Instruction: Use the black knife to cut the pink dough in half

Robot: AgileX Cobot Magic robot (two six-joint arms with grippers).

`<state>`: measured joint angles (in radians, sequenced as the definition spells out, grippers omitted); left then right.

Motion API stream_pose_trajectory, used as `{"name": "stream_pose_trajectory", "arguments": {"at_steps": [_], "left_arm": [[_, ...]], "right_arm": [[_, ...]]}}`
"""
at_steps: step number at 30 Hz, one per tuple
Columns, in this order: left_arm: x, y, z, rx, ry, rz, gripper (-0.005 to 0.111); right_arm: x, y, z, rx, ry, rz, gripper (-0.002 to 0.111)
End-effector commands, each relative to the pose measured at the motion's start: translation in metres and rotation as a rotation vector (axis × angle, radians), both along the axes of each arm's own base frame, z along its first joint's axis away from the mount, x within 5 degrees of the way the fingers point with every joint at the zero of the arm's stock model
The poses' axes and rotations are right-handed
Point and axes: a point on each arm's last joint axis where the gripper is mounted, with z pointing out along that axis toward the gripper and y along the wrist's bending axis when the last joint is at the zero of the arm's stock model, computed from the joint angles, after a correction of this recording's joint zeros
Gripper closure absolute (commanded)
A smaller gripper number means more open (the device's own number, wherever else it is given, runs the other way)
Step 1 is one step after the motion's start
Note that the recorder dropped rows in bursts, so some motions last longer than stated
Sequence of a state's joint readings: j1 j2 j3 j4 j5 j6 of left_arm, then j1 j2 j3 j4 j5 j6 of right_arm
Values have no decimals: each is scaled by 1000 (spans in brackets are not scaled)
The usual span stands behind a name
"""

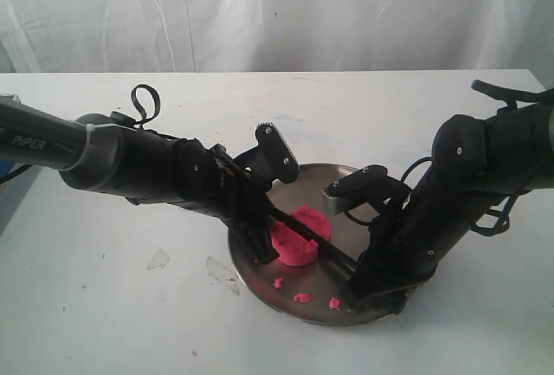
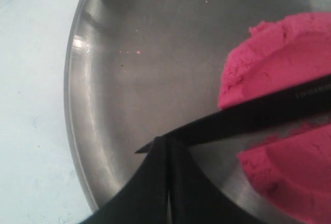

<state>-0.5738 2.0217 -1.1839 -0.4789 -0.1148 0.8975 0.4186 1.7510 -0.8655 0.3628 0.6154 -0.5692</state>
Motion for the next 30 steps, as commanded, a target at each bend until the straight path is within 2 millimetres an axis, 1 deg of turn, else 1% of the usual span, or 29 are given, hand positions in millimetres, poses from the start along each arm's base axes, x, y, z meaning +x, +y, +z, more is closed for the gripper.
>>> {"name": "stream_pose_trajectory", "arguments": {"at_steps": [1,2,3,19,21,24,27,30], "left_arm": [[-8,-2,-11,21,79,-28,107],[-8,-2,-11,21,79,-28,107],[-8,-2,-11,21,79,-28,107],[-7,-2,-11,20,73,-26,107],[-7,-2,-8,16,66,-25,107],[-5,-1,2,0,24,-16,107],[-4,-1,22,-20,-45,-15,107],[-6,1,45,-50,-97,-16,107]], "right_arm": [[2,1,-1,3,-7,-3,102],[2,1,-1,3,-7,-3,107],[2,1,-1,3,-7,-3,108],[2,1,-1,3,-7,-3,108],[2,1,-1,3,-7,-3,108],[2,1,-1,3,-7,-3,108],[2,1,-1,3,-7,-3,108],[2,1,-1,3,-7,-3,108]]}}
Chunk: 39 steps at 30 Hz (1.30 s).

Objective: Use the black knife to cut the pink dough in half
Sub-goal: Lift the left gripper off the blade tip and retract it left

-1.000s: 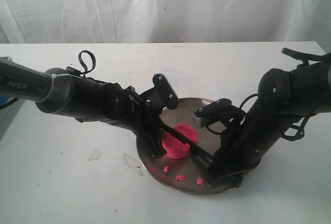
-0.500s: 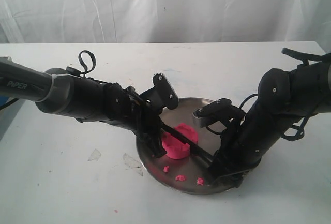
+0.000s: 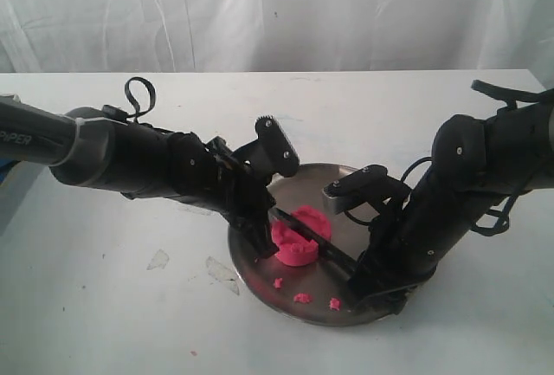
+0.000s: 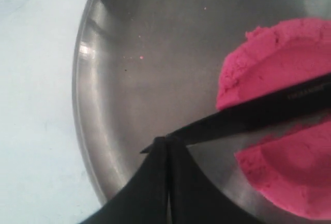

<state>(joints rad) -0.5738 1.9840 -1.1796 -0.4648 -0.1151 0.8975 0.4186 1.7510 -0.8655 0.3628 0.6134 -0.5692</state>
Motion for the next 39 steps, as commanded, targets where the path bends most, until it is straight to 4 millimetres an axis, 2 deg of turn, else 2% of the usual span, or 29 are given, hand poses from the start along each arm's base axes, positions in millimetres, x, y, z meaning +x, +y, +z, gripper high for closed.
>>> {"name": "stream_pose_trajectory", "arguments": {"at_steps": [1,10,17,20,23,25,29,33,39], "left_arm": [[-6,0,39,-50,-74,-9,107],[-35,10,107,-115,-89,-86,107],[-68,27,156,-50,-126,-211,107],[-82,37,169,12,-135,-260,107],[-92,52,176,136,-123,-265,107],[-97,64,178,216,-90,-209,107],[-91,101,177,457,-42,33,107],[-85,122,168,449,0,178,107],[-84,129,152,418,24,222,107]], "right_arm": [[2,1,-1,2,-5,-2,108],[2,1,-1,0,-9,4,108],[2,1,-1,-2,-16,25,108],[2,1,-1,-2,-16,25,108],[2,1,-1,-2,-16,25,108],[2,1,-1,-2,-15,25,108],[2,-1,-1,-17,-21,42,108],[2,-2,-1,-30,-19,55,108],[2,-2,-1,-35,-20,47,108]]}}
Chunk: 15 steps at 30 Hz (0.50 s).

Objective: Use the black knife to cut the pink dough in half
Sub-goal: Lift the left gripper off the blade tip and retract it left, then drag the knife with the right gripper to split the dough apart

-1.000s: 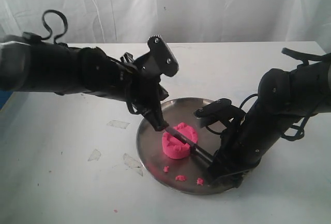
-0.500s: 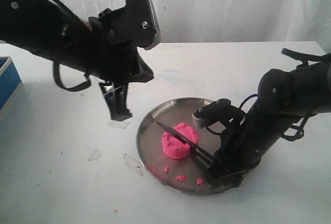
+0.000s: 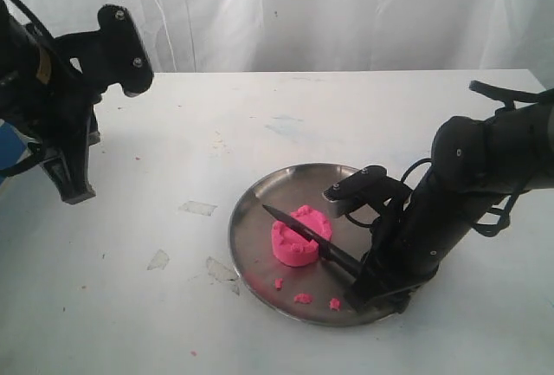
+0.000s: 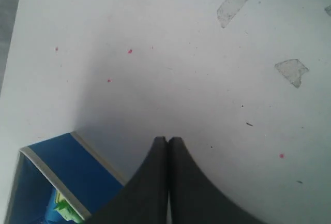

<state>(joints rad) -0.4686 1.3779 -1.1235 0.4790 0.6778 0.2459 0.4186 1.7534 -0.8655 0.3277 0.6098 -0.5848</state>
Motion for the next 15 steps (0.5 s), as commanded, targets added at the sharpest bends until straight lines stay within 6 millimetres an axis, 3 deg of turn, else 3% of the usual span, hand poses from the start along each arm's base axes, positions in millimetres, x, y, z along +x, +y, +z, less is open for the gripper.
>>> {"name": "stream_pose_trajectory", "arguments": {"at_steps": [1,8,15], "left_arm": [[-3,5,-12,-10,3,25,107],[-4,13,-34,14,-16,15,107],[1,11,-30,-153,-96,123,107]], "right_arm": [[1,0,0,-10,-7,8,108],[2,0,0,-9,-15,6,108],[5,0,0,-7,-38,-27,108]]}}
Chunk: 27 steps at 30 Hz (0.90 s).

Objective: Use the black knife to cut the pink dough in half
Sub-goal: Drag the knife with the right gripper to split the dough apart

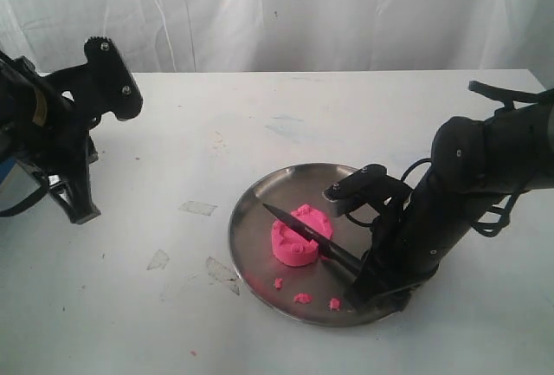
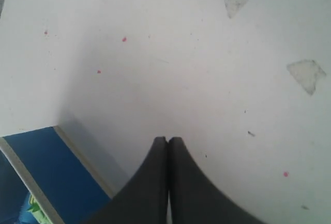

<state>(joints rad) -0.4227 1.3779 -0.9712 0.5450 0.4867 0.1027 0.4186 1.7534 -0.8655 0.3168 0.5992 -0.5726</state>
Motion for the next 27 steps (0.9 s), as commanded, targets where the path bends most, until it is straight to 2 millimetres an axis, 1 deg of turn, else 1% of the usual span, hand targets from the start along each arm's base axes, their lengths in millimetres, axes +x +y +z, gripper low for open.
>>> {"name": "stream_pose_trajectory", "arguments": {"at_steps": [1,5,12,18,24,27], "left_arm": [[1,-1,6,-108,-60,68,107],[1,-2,6,-134,-69,80,107],[2,-5,7,-240,-80,164,107],[0,-5,6,-264,-53,195,107],[-2,-7,-7,-291,-67,153,107],[-2,-8,-9,-299,-72,144,107]], "right_arm": [[5,-1,0,-9,-37,-29,108],[7,-3,0,-35,-61,-50,108],[11,-4,1,-50,-93,-71,108],[13,-8,1,-81,-101,-101,108],[13,-6,1,-62,-101,-122,108],[15,-4,8,-36,-107,-142,108]]}}
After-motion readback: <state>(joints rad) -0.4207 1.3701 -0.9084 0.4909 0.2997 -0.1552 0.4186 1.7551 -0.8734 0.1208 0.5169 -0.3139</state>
